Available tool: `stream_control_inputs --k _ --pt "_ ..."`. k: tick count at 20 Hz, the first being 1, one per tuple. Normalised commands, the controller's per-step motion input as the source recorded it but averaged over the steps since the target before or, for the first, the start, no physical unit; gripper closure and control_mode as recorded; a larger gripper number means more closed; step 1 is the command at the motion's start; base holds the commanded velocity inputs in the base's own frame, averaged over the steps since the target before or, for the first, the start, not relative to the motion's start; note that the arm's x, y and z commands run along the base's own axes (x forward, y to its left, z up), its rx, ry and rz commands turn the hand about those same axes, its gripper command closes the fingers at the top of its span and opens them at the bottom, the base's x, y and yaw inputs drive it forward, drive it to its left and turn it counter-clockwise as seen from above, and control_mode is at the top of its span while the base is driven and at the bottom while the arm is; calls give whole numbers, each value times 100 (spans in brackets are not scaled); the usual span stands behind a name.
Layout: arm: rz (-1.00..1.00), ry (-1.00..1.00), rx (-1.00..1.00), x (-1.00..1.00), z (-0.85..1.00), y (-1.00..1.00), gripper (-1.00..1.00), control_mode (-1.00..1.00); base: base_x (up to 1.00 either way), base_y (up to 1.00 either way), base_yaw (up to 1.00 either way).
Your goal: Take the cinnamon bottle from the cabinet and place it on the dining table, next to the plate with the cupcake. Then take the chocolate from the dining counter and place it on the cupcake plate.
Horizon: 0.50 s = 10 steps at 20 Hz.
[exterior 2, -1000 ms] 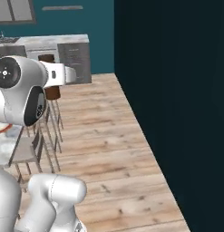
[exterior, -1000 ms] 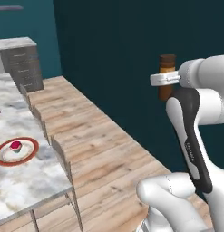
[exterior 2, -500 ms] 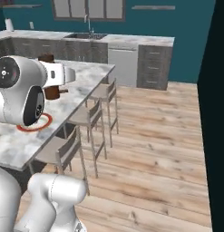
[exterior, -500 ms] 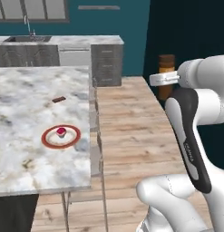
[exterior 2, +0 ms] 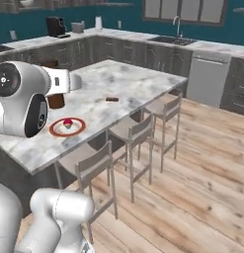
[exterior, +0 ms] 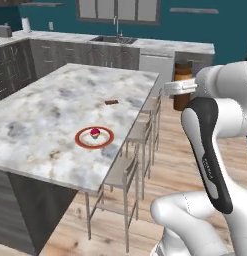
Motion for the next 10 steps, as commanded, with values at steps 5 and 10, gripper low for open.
stream_control_inputs --k 5,10 --pt "0 0 0 0 0 0 100 100 29 -69 63" --pt "0 0 0 0 0 0 100 100 33 -74 60"
